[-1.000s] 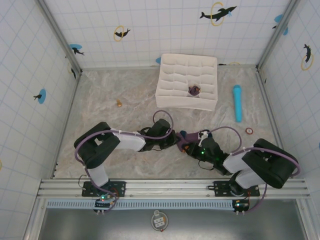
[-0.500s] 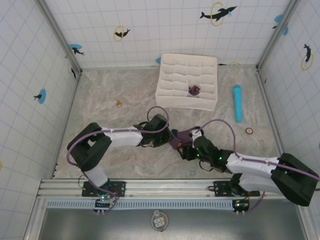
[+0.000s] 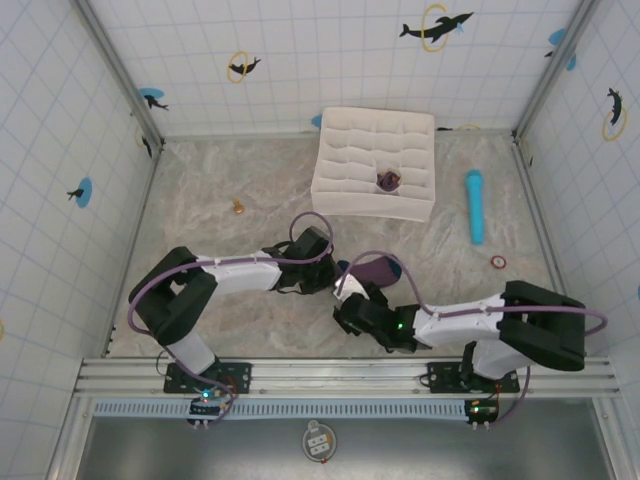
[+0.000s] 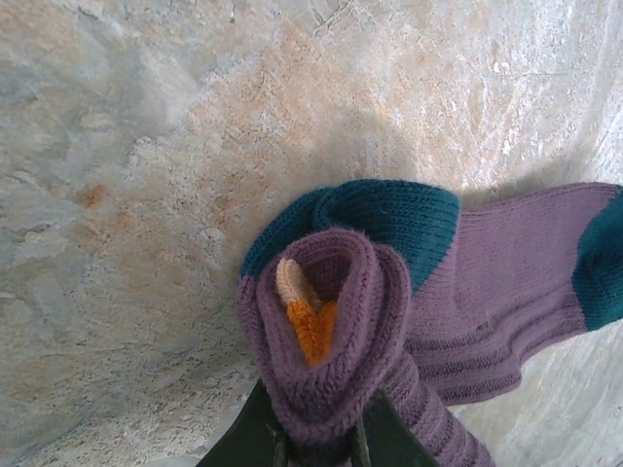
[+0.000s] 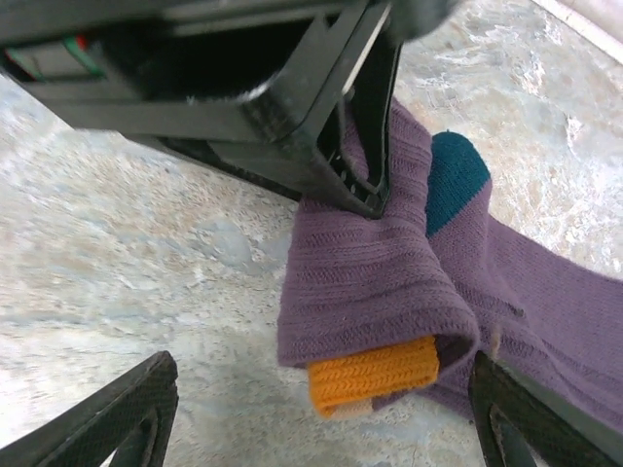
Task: Roll the socks
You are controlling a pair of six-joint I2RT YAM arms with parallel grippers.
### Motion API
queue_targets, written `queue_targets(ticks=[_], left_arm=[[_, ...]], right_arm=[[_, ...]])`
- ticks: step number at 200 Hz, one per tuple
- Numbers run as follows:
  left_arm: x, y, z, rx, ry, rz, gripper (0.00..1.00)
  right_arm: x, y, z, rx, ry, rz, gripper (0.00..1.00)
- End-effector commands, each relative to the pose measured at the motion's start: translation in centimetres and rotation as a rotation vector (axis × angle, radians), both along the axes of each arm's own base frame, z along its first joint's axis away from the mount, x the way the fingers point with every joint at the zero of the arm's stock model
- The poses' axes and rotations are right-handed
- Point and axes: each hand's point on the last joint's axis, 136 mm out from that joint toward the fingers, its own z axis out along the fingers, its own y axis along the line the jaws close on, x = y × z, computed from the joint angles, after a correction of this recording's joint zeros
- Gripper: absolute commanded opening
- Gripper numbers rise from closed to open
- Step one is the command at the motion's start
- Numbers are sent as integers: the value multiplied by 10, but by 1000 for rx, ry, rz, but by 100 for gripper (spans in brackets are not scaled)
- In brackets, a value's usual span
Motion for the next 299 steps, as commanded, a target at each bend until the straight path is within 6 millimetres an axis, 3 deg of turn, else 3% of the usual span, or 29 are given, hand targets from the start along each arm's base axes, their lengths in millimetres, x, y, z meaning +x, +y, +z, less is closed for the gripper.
queue_targets(ticks=[1,49,80,97,127,149,159,181,200,238,299], left_arm=[[-15,17,-12,65,76,-2,0],[-18,13,-14,44,97,-10,0],[-20,14,-14,39,100,-11,0],[-21,16,-14,39,101,-4,0],[-21,16,-12,34,99,-7,0],[-19,17,-10,30,92,0,16],[-19,18,-8,28,88,3,25],[-14,20,-4,27,68,17,58],[-9,19,3,10,43,22,73],[2,12,22,-47,-51,14,80],[16,17,55,-115,-216,42,77]], right_arm=[[19,7,12,-55,-145,-45,80],[24,4,-14,-161,-191,-81,74],[24,-1,-24,-189,-184,-101,62],[23,-3,-30,-200,-174,-104,50],[22,-5,-35,-194,-156,-122,17],[21,-9,-40,-172,-123,-136,0],[20,-9,-42,-153,-99,-136,0],[14,-11,-45,-84,-38,-126,0],[9,-9,-45,10,38,-113,0],[1,-13,-54,133,197,-122,0],[-7,-20,-60,352,432,-193,0]])
